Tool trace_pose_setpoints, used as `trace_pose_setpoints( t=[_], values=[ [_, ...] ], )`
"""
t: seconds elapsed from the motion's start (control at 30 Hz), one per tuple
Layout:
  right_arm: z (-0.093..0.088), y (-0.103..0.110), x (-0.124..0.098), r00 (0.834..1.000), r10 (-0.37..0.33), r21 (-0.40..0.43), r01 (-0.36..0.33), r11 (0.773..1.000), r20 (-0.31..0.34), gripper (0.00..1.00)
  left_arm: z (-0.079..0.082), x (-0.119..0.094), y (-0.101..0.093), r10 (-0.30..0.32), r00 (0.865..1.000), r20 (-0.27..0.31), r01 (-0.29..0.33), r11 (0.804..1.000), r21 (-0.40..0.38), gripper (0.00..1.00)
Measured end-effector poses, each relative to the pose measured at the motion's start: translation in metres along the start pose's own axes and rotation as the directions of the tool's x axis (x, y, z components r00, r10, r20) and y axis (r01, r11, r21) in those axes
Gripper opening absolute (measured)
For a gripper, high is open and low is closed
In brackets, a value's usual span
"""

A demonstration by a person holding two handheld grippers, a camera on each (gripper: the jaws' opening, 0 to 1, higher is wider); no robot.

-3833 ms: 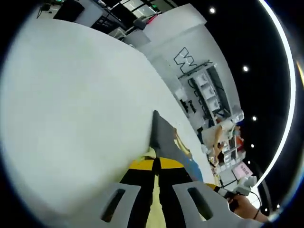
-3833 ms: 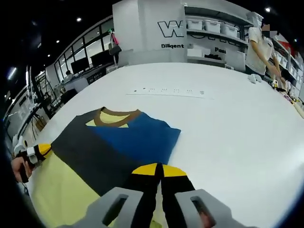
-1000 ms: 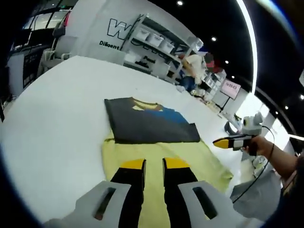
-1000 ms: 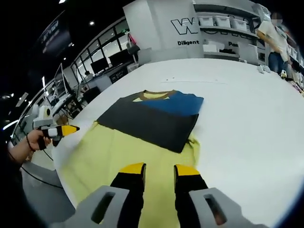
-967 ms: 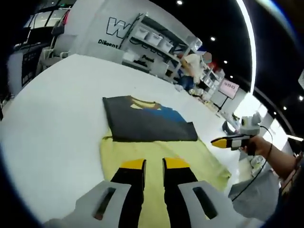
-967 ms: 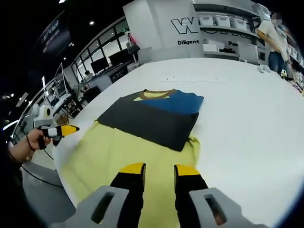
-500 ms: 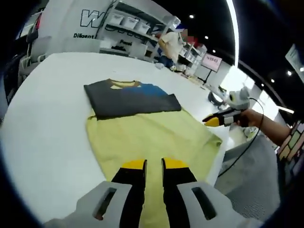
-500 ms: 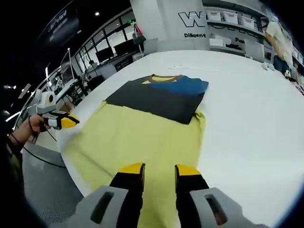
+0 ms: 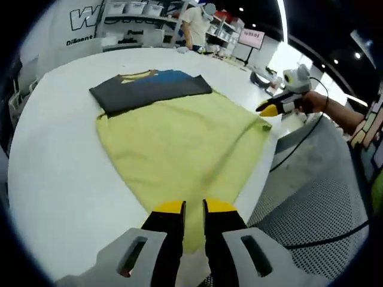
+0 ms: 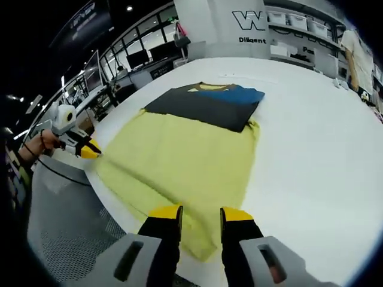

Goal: Fold the garment on the visible template until the final outline fits inside the template.

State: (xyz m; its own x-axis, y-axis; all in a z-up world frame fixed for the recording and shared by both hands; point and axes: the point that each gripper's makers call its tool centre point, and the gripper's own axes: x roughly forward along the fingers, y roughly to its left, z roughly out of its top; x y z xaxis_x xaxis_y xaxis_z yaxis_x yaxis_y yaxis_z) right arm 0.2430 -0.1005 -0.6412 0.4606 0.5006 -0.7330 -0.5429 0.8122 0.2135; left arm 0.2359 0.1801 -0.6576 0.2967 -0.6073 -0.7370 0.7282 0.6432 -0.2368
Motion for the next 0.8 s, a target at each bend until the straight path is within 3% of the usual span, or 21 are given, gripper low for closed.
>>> trace_pose_setpoints(
  t=[0.07, 0.23, 0.43, 0.57, 0.8],
  values=[
    [-0.005, 0.006, -0.003, 0.999, 0.02, -0.052, -0.021, 0.998, -0.029, 0.18, -0.003, -0.002, 0.0, 0.009, 1.0, -0.03, -0.007, 0.997, 0.072, 0.09],
    [-0.026, 0.001, 0.003, 0.99, 0.002, -0.122, -0.019, 0.992, -0.138, 0.14, -0.007, 0.001, -0.005, -0.01, 0.997, -0.073, 0.019, 0.993, 0.12, 0.1],
    [-0.034, -0.004, 0.007, 0.977, -0.04, -0.286, -0.023, 0.958, -0.212, 0.09, -0.019, 0.001, -0.004, 0.011, 0.988, -0.153, 0.019, 0.981, 0.193, 0.13],
    [-0.035, -0.005, 0.01, 0.974, -0.049, -0.296, -0.019, 0.955, -0.22, 0.0, -0.023, 0.0, -0.002, 0.027, 0.986, -0.162, 0.011, 0.974, 0.226, 0.1],
    [-0.033, -0.005, 0.005, 0.974, -0.049, -0.271, -0.013, 0.962, -0.22, 0.0, -0.025, 0.0, -0.006, 0.018, 0.985, -0.17, 0.03, 0.961, 0.274, 0.12]
  ],
)
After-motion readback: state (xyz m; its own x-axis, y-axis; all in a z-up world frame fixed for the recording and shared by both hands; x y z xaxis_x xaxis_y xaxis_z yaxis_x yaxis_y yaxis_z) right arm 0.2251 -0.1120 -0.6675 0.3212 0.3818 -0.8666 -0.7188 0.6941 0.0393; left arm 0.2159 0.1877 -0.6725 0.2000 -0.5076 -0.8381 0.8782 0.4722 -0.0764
